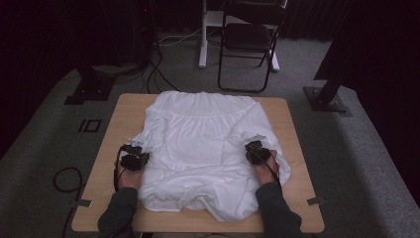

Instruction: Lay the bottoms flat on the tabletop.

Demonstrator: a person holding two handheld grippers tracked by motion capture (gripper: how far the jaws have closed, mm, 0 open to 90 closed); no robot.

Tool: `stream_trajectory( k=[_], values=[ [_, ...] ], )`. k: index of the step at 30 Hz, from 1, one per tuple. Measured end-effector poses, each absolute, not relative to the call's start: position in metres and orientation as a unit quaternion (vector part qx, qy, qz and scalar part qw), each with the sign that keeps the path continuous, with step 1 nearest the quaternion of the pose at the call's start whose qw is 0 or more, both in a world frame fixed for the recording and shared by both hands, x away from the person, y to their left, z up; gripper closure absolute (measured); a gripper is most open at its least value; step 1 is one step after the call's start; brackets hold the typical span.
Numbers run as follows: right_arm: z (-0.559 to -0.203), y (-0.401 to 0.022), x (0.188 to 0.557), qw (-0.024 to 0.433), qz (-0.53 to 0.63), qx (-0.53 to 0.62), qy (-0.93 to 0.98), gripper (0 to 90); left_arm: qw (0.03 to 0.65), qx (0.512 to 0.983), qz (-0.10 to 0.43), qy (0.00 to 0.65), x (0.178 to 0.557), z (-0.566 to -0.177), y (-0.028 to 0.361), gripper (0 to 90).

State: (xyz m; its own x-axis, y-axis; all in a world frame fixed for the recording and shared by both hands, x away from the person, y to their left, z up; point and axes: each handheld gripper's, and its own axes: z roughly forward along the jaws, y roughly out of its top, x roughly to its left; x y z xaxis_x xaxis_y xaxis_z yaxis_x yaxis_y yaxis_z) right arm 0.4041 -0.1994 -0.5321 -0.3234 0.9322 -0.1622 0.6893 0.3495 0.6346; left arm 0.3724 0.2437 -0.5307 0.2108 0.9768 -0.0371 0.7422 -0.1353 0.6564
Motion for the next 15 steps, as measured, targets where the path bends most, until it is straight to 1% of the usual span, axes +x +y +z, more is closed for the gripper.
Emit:
stream_trajectory(
  k=[8, 15],
  values=[
    [-0.533, -0.253, 0.374, 0.283, 0.218, 0.572, 0.739, 81.1, 0.275, 0.721, 0.221, 0.597, 0.356, -0.532, 0.261, 86.7],
    [-0.533, -0.290, 0.347, 0.297, 0.199, 0.605, 0.712, 80.9, 0.267, 0.710, 0.229, 0.610, 0.339, -0.532, 0.275, 86.6]
  ],
)
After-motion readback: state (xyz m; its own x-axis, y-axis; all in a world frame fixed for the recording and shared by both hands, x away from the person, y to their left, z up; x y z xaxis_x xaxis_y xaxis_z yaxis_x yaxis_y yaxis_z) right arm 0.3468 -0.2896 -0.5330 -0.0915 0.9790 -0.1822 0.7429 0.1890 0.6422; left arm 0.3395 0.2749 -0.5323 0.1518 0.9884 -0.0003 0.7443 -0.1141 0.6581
